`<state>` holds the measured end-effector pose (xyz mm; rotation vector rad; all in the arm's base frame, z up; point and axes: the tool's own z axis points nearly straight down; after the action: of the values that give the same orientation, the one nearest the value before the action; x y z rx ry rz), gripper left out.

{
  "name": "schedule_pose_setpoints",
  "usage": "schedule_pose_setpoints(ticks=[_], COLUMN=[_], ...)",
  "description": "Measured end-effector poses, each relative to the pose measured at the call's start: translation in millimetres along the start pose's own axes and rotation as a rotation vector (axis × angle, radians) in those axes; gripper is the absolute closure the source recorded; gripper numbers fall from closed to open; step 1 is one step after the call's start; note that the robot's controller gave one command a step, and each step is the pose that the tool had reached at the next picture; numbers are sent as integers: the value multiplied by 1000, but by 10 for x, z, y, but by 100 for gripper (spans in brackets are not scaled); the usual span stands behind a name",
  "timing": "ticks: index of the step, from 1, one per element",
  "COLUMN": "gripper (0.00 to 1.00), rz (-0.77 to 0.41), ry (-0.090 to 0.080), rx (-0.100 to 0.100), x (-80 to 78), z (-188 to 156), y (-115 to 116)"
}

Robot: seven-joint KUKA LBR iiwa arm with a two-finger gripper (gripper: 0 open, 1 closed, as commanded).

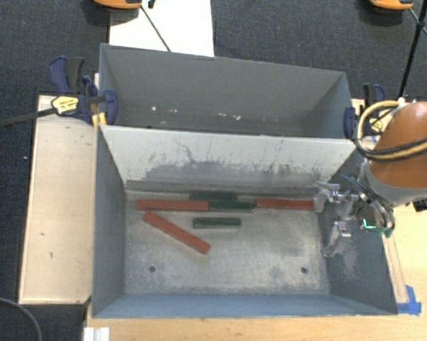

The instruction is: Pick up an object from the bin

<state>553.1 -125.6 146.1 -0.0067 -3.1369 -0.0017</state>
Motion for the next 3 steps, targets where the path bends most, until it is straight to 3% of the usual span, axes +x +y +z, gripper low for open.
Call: schedule_pose_setpoints(ticks=[1, 2, 3], gripper=[0, 0, 0], rz=[-3, -122, -163], ry=[-7, -17, -4], rx=[2, 4, 1], x=[-20, 188, 196], z=[-40, 255, 508], y=[3, -11, 330])
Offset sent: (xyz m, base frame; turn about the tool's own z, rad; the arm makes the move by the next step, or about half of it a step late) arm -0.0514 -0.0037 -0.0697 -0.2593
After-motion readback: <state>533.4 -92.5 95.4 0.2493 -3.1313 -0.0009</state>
